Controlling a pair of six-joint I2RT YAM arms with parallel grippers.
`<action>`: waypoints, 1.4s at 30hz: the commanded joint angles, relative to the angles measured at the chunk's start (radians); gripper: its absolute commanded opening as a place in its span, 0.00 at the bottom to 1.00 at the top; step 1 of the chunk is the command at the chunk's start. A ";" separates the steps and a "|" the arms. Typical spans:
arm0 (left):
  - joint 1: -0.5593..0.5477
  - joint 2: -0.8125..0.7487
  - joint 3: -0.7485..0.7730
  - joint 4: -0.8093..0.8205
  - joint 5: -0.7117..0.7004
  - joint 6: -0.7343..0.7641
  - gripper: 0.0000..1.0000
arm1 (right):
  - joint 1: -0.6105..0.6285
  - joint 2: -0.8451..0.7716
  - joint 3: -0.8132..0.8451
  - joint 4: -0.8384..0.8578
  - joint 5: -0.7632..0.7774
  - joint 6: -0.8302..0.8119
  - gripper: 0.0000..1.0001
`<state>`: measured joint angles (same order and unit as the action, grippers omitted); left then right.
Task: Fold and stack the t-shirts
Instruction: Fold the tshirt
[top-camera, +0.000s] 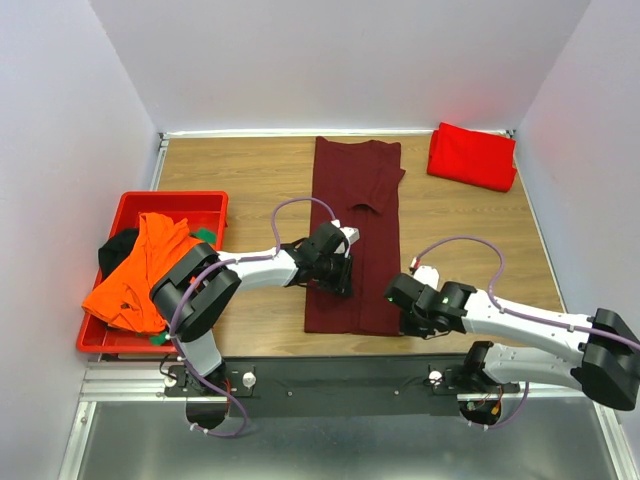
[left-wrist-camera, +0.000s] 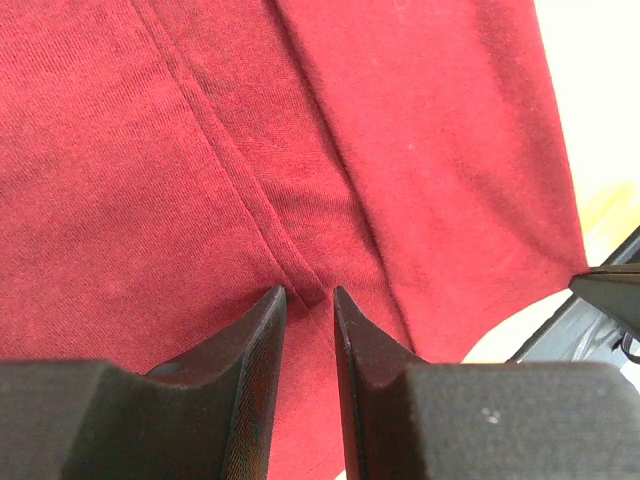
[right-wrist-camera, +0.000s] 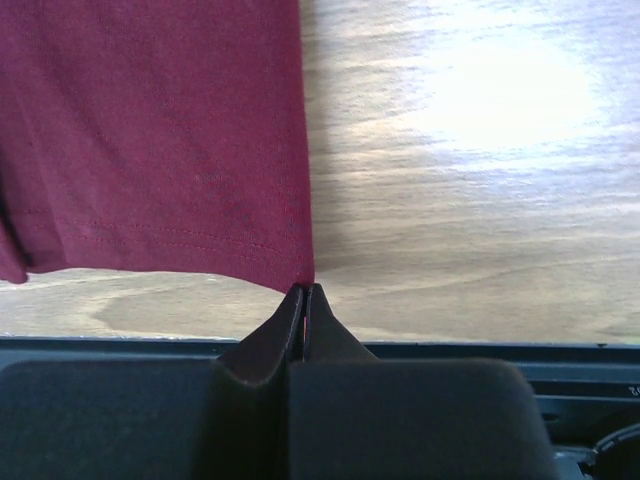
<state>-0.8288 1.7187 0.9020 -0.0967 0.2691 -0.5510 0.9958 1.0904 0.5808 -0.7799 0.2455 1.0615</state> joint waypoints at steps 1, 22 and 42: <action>-0.004 0.044 -0.035 -0.048 -0.039 0.016 0.34 | 0.007 -0.015 -0.012 -0.071 0.020 0.038 0.02; 0.013 -0.267 -0.012 -0.214 -0.197 -0.071 0.42 | 0.003 -0.144 0.053 -0.065 0.141 0.126 0.54; 0.054 -0.548 -0.419 -0.201 -0.180 -0.316 0.42 | -0.141 -0.124 -0.145 0.172 -0.057 -0.001 0.51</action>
<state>-0.7719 1.1873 0.5198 -0.3161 0.0631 -0.8288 0.8944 0.9771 0.4671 -0.6701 0.2413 1.0977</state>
